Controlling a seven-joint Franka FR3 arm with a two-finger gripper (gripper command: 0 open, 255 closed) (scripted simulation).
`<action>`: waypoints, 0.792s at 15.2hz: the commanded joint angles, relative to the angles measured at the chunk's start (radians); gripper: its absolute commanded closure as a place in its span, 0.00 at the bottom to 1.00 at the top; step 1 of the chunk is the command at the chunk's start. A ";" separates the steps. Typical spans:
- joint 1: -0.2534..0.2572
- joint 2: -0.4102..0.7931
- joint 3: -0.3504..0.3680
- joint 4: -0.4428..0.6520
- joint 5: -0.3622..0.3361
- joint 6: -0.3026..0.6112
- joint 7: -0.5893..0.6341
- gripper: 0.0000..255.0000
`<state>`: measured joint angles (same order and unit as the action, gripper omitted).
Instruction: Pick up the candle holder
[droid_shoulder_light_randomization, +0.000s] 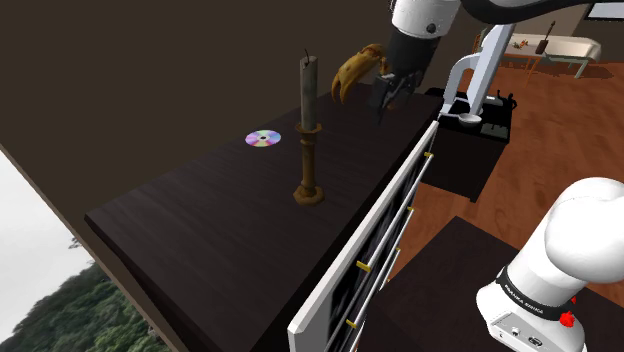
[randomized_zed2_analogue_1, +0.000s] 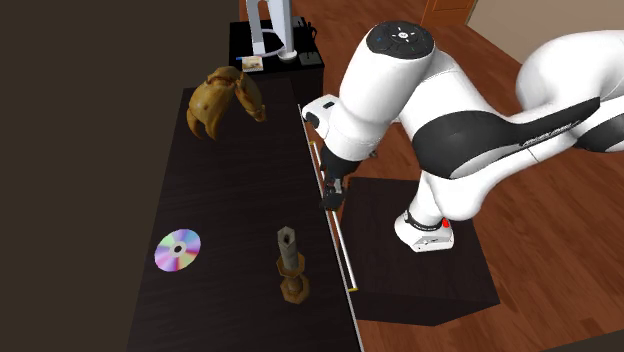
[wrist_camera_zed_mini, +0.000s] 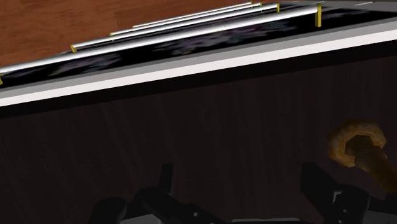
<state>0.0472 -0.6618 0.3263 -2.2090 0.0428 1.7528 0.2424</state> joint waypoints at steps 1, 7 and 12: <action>0.002 0.027 0.049 0.042 0.001 0.012 0.051 0.00; -0.018 0.136 0.198 0.183 -0.039 0.053 0.193 0.00; -0.056 0.252 0.343 0.329 -0.121 0.065 0.325 0.00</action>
<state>0.0003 -0.4349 0.6403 -1.9092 -0.0581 1.8137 0.5395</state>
